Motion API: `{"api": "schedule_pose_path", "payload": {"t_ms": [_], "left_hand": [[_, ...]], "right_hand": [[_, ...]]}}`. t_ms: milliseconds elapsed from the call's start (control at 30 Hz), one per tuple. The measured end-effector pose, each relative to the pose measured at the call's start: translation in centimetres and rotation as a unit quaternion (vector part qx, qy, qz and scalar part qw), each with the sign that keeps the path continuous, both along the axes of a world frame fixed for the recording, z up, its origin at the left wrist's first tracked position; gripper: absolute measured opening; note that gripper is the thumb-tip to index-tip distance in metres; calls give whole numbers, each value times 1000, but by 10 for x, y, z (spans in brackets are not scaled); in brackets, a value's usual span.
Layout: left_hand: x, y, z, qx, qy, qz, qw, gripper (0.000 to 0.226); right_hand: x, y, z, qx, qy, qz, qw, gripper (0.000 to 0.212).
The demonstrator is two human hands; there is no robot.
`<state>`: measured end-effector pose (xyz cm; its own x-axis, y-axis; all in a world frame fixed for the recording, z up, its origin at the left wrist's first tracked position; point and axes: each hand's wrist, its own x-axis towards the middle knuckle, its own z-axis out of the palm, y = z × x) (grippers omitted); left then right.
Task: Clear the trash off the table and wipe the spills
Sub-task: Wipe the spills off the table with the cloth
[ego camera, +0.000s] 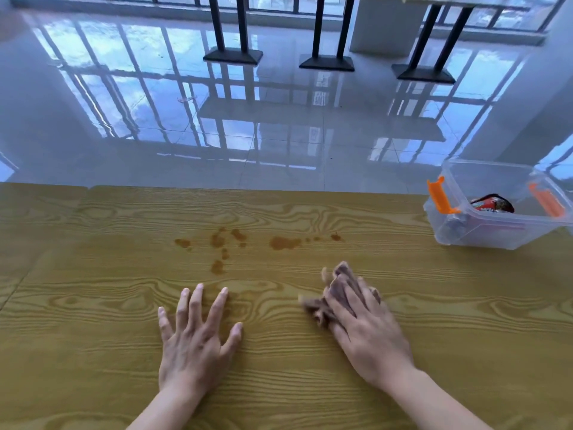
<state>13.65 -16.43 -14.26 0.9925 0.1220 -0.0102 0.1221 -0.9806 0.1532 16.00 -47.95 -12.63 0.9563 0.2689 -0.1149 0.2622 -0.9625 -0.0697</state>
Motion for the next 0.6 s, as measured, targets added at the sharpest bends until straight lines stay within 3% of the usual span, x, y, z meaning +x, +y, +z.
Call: {"api": "schedule_pose_path", "payload": {"t_ms": [67,100,200,300,367,500,567,600], "left_hand": [[1,0,-2,5,0,-3,1000,71],[0,1,-2,8,0,-2,1000,71],[1,2,-2,16,-3,3,1000,71],[2,2,-1,14,2,-2,1000,71],[1,1,-2,10,0,-1,1000,71],[0,-2,2,9,2,-2,1000,70],[0,-2,3,10,7,-3,1000,70],[0,-1,4,14,7,-4,1000,70]], "right_hand": [[13,-24,-1,-8,3,57,998,58],[29,-34,-1,-18,10,34,999,58],[89,-40,4,-13,37,-163,986,61],[122,-21,13,9,43,-239,970,60],[105,-13,11,-12,39,-178,983,59],[21,-12,2,-12,-11,79,997,56],[36,-25,3,-17,10,75,997,55],[54,-26,6,-12,14,20,1000,56]]}}
